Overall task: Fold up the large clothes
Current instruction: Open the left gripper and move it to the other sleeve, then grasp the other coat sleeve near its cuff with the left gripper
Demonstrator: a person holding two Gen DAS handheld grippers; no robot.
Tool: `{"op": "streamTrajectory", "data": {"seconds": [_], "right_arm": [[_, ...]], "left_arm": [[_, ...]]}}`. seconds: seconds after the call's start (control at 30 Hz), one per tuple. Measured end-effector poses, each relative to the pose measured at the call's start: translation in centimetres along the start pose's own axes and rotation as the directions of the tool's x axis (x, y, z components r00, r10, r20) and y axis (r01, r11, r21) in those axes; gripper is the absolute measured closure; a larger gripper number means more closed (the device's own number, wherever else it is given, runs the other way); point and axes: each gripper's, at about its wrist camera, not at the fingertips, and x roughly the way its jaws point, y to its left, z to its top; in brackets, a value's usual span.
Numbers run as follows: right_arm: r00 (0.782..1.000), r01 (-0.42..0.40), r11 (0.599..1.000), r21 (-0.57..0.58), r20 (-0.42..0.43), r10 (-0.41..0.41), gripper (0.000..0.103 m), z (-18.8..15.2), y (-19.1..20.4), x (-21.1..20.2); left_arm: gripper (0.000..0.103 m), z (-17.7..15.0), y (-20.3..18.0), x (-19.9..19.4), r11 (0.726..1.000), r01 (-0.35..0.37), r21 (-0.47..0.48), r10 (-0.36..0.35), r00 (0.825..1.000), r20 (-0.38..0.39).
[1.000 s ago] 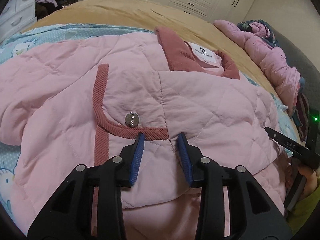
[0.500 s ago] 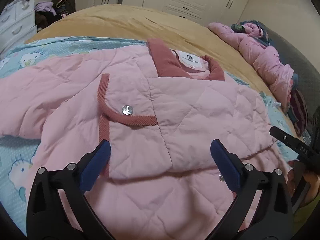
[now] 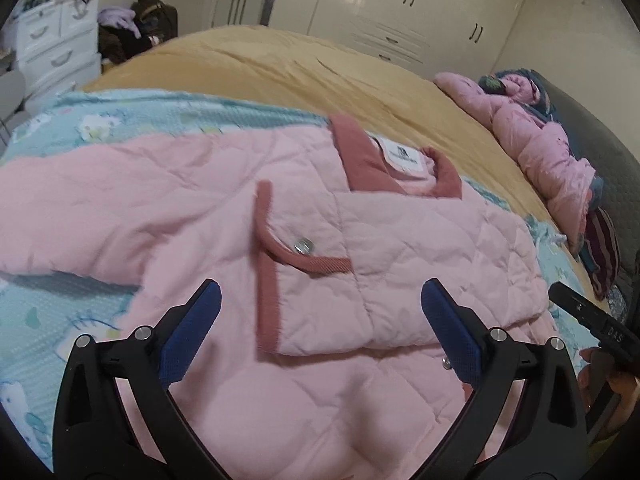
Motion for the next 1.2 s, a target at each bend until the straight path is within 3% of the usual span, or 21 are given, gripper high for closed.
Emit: {"op": "streamTrajectory", "data": {"seconds": [0.23,0.57,0.83,1.2], "right_arm": [[0.998,-0.065,0.997,-0.049,0.022,0.066,0.007,0.7,4.6,-0.8],[0.989,-0.145,0.978,-0.152,0.015,0.149,0.007,1.1,11.8,-0.6],[0.980,-0.196,0.961,-0.194,-0.017,0.197,0.007,0.9,15.8,0.6],[0.963,-0.270,0.930,-0.248,-0.063,0.263,0.007,0.7,21.2,2.3]], "left_arm": [[0.009,0.8,2.9,-1.7,0.998,-0.018,-0.067,0.021,0.999,0.035],[0.009,1.1,8.7,-4.1,0.976,-0.092,-0.196,0.109,0.991,0.081],[0.009,0.9,12.4,-5.5,0.949,-0.169,-0.267,0.200,0.975,0.095],[0.009,0.2,17.4,-6.3,0.898,-0.191,-0.396,0.241,0.967,0.081]]}}
